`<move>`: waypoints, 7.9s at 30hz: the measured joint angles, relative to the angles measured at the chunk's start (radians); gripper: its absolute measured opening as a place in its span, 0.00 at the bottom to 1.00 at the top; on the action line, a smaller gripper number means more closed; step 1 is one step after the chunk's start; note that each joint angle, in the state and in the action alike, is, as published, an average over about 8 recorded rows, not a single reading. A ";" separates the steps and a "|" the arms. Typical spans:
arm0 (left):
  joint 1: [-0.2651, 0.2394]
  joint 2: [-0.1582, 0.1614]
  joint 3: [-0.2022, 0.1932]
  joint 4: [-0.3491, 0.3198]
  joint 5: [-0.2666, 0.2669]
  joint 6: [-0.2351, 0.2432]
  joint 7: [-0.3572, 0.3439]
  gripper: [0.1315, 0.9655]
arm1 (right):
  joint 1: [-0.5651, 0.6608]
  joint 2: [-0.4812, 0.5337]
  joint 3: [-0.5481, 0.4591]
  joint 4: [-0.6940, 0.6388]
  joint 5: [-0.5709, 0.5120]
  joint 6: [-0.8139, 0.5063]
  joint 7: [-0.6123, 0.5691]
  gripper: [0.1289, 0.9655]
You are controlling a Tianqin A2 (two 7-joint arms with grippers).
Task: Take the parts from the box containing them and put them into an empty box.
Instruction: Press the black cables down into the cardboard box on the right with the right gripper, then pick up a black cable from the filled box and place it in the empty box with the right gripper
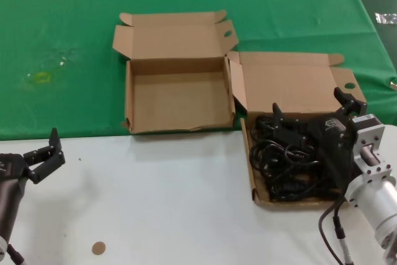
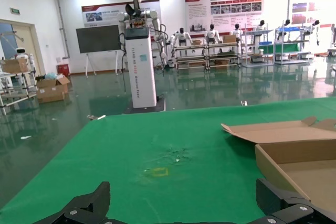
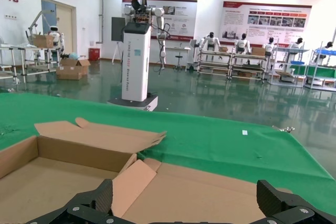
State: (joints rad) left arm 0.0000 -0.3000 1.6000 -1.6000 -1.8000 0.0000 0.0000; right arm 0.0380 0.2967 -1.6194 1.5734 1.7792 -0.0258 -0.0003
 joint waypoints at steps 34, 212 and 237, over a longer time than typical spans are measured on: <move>0.000 0.000 0.000 0.000 0.000 0.000 0.000 1.00 | 0.000 0.000 0.000 0.000 0.000 0.000 0.000 1.00; 0.000 0.000 0.000 0.000 0.001 0.000 -0.001 0.02 | 0.842 0.442 -0.454 -0.244 -0.594 -1.097 0.203 0.11; 0.000 0.000 0.000 0.000 0.000 0.000 0.000 0.02 | 1.020 0.069 -0.559 -0.430 -0.754 -0.983 0.263 0.11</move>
State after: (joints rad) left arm 0.0000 -0.3000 1.6001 -1.6000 -1.7995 0.0000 -0.0005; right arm 1.0578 0.3657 -2.1783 1.1439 1.0249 -1.0085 0.2631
